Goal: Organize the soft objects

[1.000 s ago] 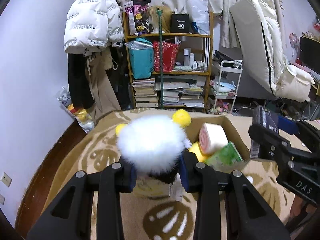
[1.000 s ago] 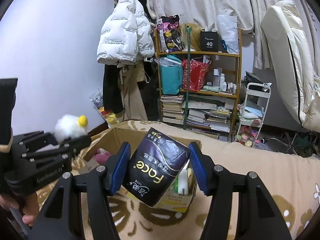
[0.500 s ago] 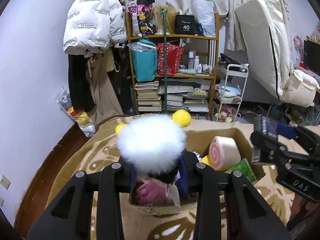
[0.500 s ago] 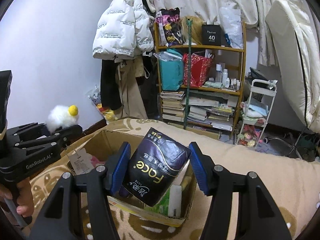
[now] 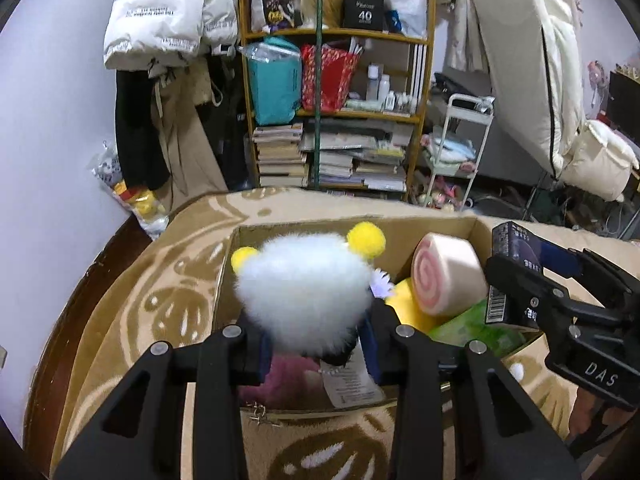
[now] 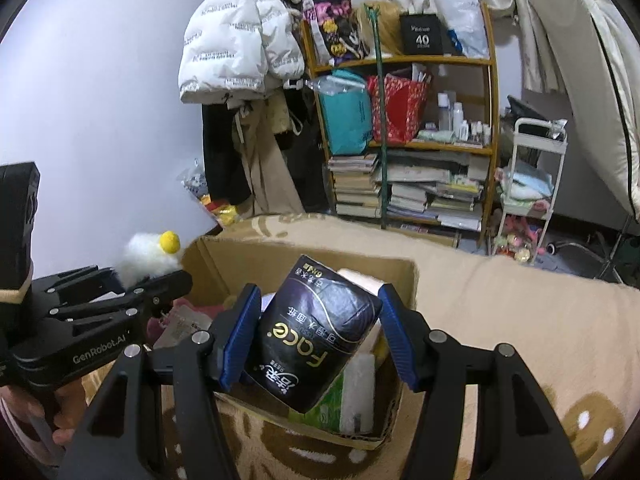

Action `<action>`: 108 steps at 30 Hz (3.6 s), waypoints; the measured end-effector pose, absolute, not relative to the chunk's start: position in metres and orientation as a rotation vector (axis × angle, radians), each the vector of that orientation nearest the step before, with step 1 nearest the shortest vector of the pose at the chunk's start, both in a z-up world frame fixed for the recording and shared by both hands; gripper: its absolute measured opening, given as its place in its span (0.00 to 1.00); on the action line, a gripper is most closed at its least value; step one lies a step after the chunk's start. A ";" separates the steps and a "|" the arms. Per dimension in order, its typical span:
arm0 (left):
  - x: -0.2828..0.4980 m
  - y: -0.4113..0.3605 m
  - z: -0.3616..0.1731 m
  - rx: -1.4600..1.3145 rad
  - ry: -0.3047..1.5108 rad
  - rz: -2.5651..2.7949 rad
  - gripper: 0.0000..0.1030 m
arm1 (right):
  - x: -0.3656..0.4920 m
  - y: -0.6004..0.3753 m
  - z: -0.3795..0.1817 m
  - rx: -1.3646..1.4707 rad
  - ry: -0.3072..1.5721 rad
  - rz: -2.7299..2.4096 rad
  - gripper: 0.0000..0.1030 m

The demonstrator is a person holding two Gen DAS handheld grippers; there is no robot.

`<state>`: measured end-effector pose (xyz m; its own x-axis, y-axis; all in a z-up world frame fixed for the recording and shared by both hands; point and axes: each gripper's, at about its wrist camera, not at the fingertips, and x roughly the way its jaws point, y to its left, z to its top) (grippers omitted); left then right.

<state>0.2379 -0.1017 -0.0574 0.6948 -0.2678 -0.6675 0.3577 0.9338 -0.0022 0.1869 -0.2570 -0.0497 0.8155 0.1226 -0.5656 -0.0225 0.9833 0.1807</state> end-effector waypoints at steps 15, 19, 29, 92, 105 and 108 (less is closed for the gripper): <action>0.221 -0.081 -0.050 0.175 0.729 -0.269 0.72 | 0.170 -0.260 -0.042 0.252 0.607 0.109 0.74; 0.207 -0.075 -0.040 0.162 0.710 -0.259 0.81 | 0.156 -0.260 -0.030 0.240 0.576 0.093 0.89; 0.166 -0.053 0.001 0.137 0.655 -0.227 0.96 | 0.118 -0.244 0.009 0.191 0.505 0.087 1.00; 0.029 -0.011 -0.009 0.149 0.468 -0.275 0.97 | -0.012 -0.221 0.016 0.059 0.353 -0.016 1.00; 0.033 -0.010 -0.012 0.146 0.485 -0.260 0.97 | -0.005 -0.228 0.008 0.091 0.388 -0.034 1.00; 0.033 -0.010 -0.013 0.151 0.485 -0.256 0.97 | -0.006 -0.229 0.008 0.093 0.389 -0.032 1.00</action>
<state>0.0335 -0.0101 -0.0128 0.8537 -0.2065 -0.4781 0.2780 0.9570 0.0830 -0.0055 -0.2288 0.0079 0.9250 -0.0137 -0.3798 0.0495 0.9952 0.0845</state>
